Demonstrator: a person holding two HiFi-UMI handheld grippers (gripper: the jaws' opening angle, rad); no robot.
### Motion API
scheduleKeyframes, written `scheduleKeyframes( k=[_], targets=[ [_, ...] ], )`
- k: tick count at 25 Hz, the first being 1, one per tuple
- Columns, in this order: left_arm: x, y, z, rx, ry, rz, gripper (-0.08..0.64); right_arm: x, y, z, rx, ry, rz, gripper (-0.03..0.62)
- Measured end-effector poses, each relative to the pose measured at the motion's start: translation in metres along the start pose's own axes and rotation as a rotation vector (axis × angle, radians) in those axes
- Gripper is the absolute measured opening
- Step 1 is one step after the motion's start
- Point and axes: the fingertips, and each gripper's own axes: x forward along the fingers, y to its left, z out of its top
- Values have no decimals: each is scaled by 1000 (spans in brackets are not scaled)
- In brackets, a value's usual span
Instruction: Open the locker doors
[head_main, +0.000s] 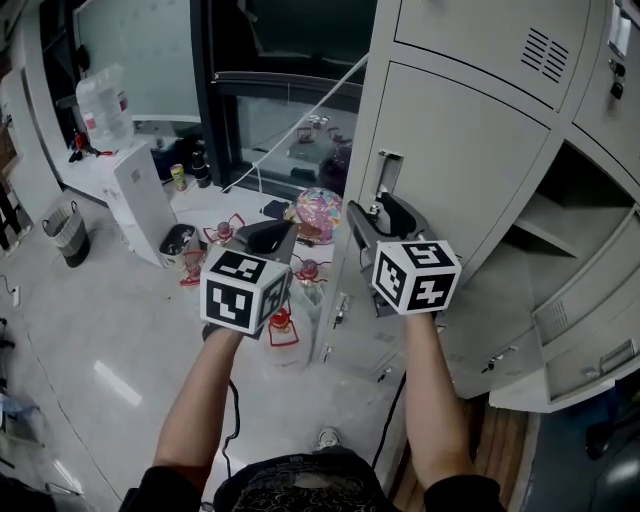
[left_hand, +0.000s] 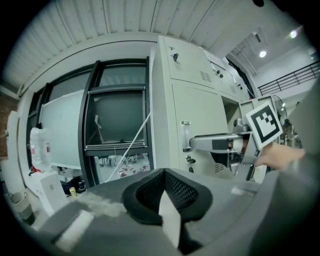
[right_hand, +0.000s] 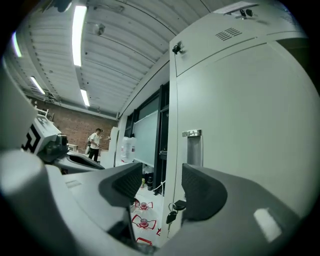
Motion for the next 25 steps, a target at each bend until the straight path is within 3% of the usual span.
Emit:
scheduleKeyframes(
  k=[12, 25],
  targets=[
    [23, 14, -6, -8, 19, 55, 0, 27, -12, -1, -8, -14, 35, 241],
    [30, 15, -11, -23, 20, 54, 2, 25, -13, 0, -10, -22, 38, 233]
  ],
)
